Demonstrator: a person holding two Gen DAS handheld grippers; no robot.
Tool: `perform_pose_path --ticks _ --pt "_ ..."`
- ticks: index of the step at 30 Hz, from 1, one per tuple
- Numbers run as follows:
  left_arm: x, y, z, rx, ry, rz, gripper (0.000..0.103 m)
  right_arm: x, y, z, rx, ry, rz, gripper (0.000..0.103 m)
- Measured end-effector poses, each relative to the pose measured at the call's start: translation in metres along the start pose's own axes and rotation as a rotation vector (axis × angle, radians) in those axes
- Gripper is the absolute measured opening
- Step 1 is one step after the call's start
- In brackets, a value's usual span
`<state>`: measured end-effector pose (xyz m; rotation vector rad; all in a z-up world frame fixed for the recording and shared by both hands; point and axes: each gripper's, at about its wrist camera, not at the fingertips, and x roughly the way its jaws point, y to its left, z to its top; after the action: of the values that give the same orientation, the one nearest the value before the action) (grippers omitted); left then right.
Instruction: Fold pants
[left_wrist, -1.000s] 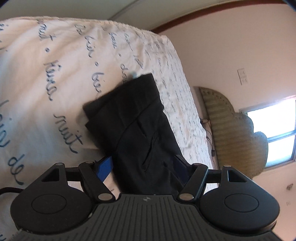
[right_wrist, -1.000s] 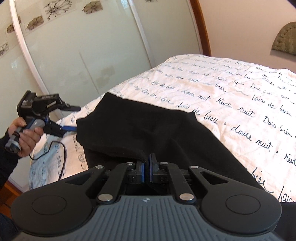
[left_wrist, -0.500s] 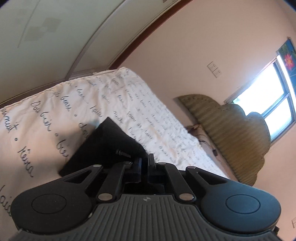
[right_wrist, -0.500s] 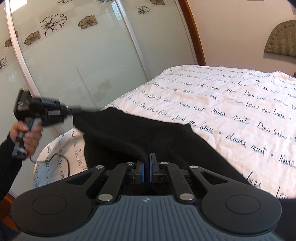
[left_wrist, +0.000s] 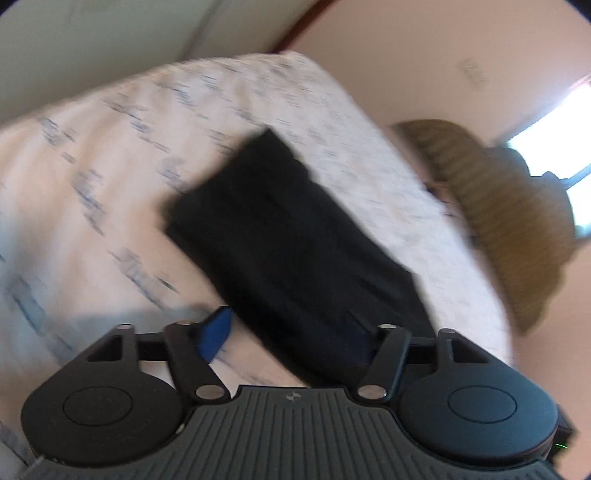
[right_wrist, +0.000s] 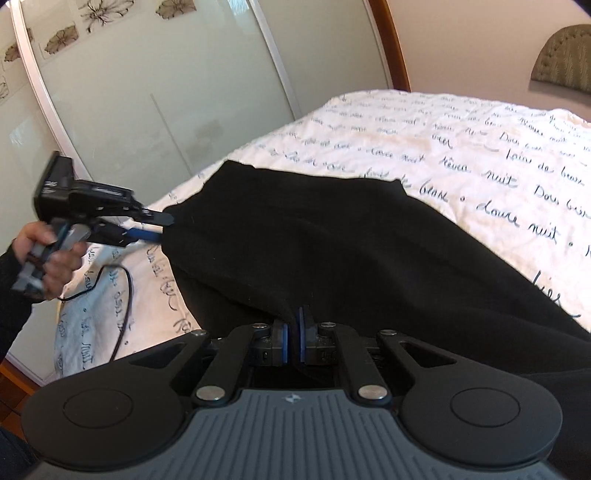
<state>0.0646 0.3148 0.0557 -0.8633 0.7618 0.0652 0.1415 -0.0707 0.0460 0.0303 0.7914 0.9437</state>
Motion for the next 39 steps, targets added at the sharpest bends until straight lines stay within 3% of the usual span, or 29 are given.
perform_pose_path --ticks 2,3,5,8,13,15,17,18,20,23,24,26,28,29,31,33,36,39 --pt "0.006 -0.020 -0.023 -0.052 0.066 -0.190 0.073 0.000 0.000 0.000 -0.002 0.002 0.001 0.006" --pt "0.013 -0.028 -0.036 -0.089 0.100 -0.250 0.073 0.001 0.000 -0.001 -0.001 0.003 0.000 0.006" --pt "0.038 -0.046 -0.058 -0.133 0.189 -0.290 0.073 0.003 -0.001 -0.003 0.006 0.007 -0.001 0.006" --pt "0.075 -0.066 -0.078 -0.169 0.254 -0.225 0.072 0.003 -0.001 -0.003 0.009 0.006 -0.002 0.006" --pt "0.110 -0.085 -0.088 -0.233 0.263 -0.223 0.073 0.002 0.004 -0.007 -0.017 0.005 -0.021 0.006" --pt "0.125 -0.089 -0.085 -0.248 0.276 -0.172 0.072 0.003 0.004 -0.009 -0.016 0.000 -0.021 0.007" --pt "0.135 -0.091 -0.090 -0.249 0.275 -0.150 0.058 0.005 0.003 -0.011 -0.001 0.000 -0.021 0.007" --pt "0.140 -0.090 -0.092 -0.248 0.277 -0.126 0.042 0.007 0.003 -0.010 0.010 0.006 -0.025 0.007" --pt "0.146 -0.086 -0.098 -0.255 0.285 -0.132 0.029 0.004 0.002 -0.011 0.032 0.028 -0.039 0.009" --pt "0.147 -0.081 -0.103 -0.213 0.270 -0.130 0.021 -0.022 -0.011 -0.015 0.061 0.013 -0.048 0.012" --pt "0.146 -0.078 -0.104 -0.207 0.265 -0.139 0.020 -0.037 -0.020 -0.014 0.081 -0.008 -0.060 0.017" --pt "0.147 -0.069 -0.106 -0.206 0.253 -0.185 0.019 -0.073 -0.047 -0.008 0.139 -0.077 -0.157 0.031" --pt "0.145 -0.062 -0.105 -0.197 0.240 -0.229 0.015 -0.110 -0.087 0.005 0.243 -0.156 -0.314 0.069" --pt "0.143 -0.059 -0.106 -0.195 0.233 -0.255 0.015 -0.125 -0.109 0.011 0.305 -0.190 -0.404 0.076" --pt "0.141 -0.057 -0.108 -0.154 0.208 -0.298 0.015 -0.149 -0.160 0.024 0.457 -0.206 -0.586 0.079" --pt "0.137 -0.058 -0.112 -0.073 0.156 -0.334 0.015 -0.158 -0.208 0.033 0.622 -0.157 -0.725 0.079" --pt "0.132 -0.057 -0.115 -0.062 0.138 -0.365 0.018 -0.148 -0.258 0.040 0.794 -0.023 -0.804 0.079" --pt "0.129 -0.047 -0.113 -0.090 0.148 -0.408 0.019 -0.123 -0.279 0.044 0.891 0.125 -0.876 0.078"
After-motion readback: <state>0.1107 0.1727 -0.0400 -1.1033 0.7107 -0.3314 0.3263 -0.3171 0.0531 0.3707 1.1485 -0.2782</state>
